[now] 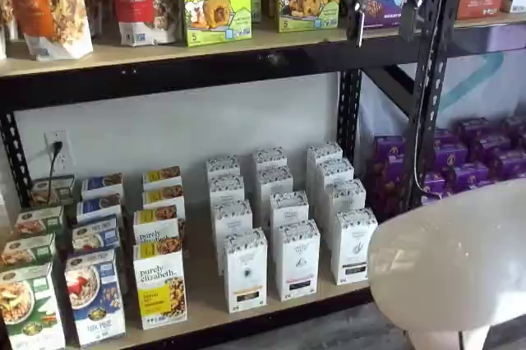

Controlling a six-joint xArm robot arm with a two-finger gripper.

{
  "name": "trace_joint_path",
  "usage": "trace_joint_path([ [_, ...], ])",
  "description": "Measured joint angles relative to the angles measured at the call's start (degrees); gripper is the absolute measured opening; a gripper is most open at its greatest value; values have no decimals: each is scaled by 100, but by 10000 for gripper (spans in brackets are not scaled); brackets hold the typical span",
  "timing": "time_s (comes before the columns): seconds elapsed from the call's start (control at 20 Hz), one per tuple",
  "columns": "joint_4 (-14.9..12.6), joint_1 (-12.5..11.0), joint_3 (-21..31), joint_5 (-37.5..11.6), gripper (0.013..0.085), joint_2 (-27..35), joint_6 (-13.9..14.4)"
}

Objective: Pick up the white box with a green strip in the middle, on the bottom shelf, the sixth box from the left

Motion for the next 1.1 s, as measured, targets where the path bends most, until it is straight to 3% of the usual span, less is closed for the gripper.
trace_joint_path([
  [0.15,-312,215,149,-275,850,-151,131],
  [0.5,-536,181,469,-561,850,-169,73],
  [0.85,-419,-379,1581,-1580,850,-165,-406],
  [1.1,-266,-903,2577,-2906,850,-9,-901],
])
